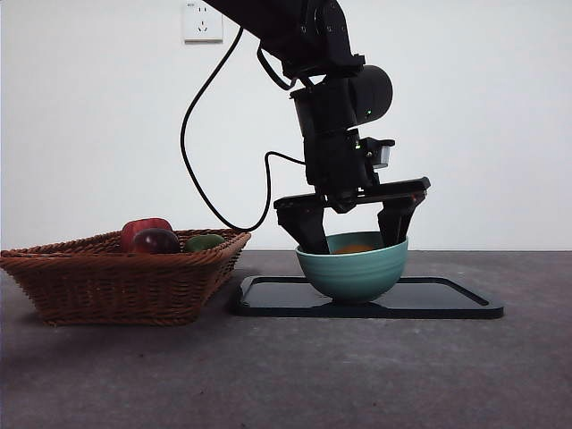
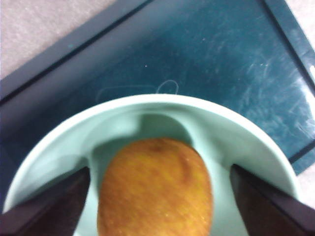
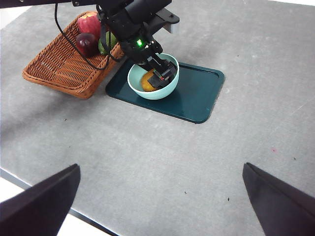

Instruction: Pick up the wifruite, put it on the bowl, pick up the plate, put it on desk

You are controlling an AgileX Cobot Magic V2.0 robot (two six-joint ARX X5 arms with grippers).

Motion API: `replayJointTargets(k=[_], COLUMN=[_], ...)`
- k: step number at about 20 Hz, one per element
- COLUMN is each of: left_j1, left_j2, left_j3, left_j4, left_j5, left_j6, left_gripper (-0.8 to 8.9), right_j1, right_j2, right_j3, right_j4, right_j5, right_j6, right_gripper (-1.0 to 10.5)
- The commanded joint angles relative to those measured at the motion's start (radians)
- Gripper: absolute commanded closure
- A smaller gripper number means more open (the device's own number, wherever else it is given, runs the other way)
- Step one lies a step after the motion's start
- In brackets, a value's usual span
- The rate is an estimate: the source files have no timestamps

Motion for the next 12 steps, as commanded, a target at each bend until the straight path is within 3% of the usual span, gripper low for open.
replayJointTargets(k=[1, 7, 12], left_j1=[-0.011, -0.011, -0.009], left_j2=[0.048, 0.049, 0.048], left_j3=[0.031, 0.039, 0.114], left_j4=[0.006, 0.043, 0.006], left_j5=[0.002, 0.002, 0.002], left_j6=[0.008, 0.008, 0.037], left_gripper=[3.89, 5.69, 5.69], right_j1=[0.005, 0.005, 0.005], right_j2=[0.005, 0.005, 0.005], right_j3=[0.008, 0.008, 0.008], right_j4=[0.004, 0.004, 0.004], right_j5=[0.002, 0.031, 0.031], right_j6=[0.005, 0.004, 0.005], right_gripper=[3.4, 3.4, 3.4])
